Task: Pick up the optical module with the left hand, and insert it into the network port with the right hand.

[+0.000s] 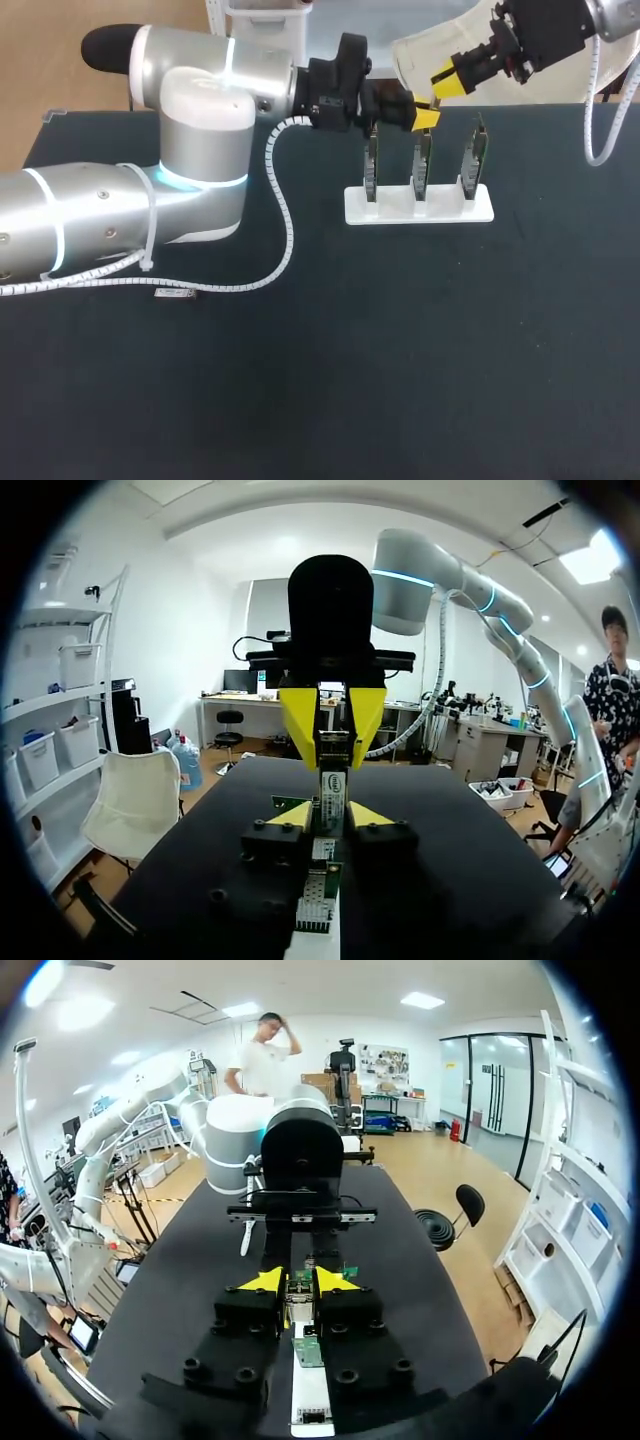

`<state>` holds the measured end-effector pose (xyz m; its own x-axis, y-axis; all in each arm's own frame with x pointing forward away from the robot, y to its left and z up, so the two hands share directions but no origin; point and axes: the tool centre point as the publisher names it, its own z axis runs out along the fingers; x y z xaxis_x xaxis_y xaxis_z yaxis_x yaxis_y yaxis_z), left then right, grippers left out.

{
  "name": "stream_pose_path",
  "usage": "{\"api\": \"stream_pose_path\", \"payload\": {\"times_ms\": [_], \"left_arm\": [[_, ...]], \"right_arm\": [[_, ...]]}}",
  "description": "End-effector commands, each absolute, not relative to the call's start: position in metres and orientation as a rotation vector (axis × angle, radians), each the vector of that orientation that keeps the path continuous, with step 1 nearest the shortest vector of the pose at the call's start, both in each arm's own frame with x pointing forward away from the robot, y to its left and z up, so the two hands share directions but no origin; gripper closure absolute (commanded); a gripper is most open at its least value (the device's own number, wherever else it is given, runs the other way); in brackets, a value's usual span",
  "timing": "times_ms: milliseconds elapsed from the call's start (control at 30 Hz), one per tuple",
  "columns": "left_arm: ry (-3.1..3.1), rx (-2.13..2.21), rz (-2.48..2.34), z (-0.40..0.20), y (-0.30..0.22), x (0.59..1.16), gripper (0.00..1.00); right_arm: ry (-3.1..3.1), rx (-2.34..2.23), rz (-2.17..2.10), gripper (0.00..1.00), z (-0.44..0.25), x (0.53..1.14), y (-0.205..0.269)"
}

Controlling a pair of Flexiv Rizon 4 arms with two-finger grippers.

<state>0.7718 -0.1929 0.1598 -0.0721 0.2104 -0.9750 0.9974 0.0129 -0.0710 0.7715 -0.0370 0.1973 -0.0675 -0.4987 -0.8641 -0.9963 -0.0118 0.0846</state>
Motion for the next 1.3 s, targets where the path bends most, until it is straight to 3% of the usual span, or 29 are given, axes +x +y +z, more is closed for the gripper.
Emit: {"api": "stream_pose_path", "payload": {"times_ms": [33,1300], "left_arm": [[1.420,1.326,-1.151,0.159,-0.194,0.773,0.00],[1.517,1.449,-1.088,0.168,-0.162,0.771,0.00]], "right_arm": [[1.630,-1.572,1.000,1.00,0.197,0.774,-0.037],[1.619,-1.577,0.990,1.00,0.196,0.781,-0.033]]}}
